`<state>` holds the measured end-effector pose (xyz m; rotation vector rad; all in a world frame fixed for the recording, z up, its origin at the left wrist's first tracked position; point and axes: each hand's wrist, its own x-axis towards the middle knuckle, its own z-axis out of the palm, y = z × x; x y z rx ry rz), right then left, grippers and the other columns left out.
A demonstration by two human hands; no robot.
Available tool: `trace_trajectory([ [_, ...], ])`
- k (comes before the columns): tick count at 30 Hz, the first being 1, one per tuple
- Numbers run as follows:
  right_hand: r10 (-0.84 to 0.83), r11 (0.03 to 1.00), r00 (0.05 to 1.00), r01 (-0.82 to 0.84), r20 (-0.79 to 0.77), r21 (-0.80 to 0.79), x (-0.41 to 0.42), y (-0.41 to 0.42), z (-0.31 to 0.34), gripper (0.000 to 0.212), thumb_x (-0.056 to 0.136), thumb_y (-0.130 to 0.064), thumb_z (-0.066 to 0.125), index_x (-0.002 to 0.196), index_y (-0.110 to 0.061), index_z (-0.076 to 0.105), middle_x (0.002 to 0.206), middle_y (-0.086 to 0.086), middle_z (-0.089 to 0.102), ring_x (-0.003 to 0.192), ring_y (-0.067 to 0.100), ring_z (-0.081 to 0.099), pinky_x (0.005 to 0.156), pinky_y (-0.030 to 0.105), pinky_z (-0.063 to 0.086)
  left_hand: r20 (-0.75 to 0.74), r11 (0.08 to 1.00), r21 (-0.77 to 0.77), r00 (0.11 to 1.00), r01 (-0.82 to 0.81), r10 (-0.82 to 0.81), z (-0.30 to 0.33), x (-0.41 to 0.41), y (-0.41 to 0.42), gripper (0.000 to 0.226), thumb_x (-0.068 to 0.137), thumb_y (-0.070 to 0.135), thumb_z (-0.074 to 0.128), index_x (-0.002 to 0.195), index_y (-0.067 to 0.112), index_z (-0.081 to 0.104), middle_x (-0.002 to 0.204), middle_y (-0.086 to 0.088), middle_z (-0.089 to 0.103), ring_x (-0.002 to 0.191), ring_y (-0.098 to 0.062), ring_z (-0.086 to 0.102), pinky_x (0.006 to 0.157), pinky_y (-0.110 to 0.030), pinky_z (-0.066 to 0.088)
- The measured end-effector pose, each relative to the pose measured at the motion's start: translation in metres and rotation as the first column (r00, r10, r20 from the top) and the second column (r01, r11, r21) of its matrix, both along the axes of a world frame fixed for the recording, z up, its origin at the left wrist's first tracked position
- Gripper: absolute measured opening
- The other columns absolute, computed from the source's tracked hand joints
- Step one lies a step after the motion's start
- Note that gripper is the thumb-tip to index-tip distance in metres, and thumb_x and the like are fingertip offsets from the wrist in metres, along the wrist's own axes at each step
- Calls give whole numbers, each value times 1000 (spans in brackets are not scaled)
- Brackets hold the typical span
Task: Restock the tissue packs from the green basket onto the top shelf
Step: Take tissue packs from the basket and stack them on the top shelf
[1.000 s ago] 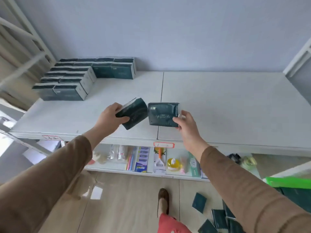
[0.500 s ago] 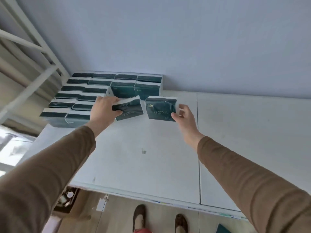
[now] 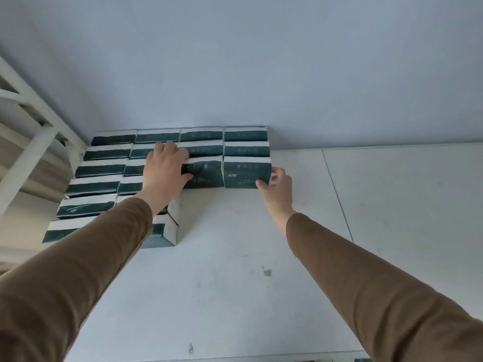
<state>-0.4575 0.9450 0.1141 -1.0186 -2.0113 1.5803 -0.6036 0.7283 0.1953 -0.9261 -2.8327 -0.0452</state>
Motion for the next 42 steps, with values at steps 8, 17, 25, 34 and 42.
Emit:
trace_trajectory([
  [8,30,999,999,-29,25,-45,31,3,12,56,88,-19,71,137,-17,45,117,3,55,96,15,60,71,21,45,-78,995,-18,992,98,-99,0,22,7,71,72,43,80,129,19,47,120,-7,51,111,-32,46,96,-46,40],
  [17,-31,932,985,-33,170,360,211,62,37,41,89,-20,66,128,-22,54,120,-1,54,102,13,56,88,25,46,94,871,179,873,459,-479,-6,173,129,55,82,37,72,130,19,52,123,1,54,116,-25,47,95,-40,44],
  [25,-169,835,932,-39,322,550,445,117,46,39,92,-25,60,130,-22,53,126,1,54,119,20,48,99,37,43,165,707,213,688,675,-707,-30,387,251,50,80,34,73,125,19,58,115,1,59,109,-26,50,89,-39,46],
  [34,-292,859,842,22,454,512,665,192,19,37,91,-26,62,127,-24,54,125,0,54,118,21,47,98,40,43,268,589,216,533,778,-802,-55,595,357,47,84,31,69,128,21,57,120,2,58,112,-22,48,92,-36,45],
  [42,-391,902,711,167,585,399,776,264,-41,34,92,-26,64,125,-23,55,121,1,55,113,21,49,93,37,46,382,467,197,371,862,-846,-105,698,468,46,86,35,64,129,22,53,126,1,54,117,-22,46,95,-39,43],
])
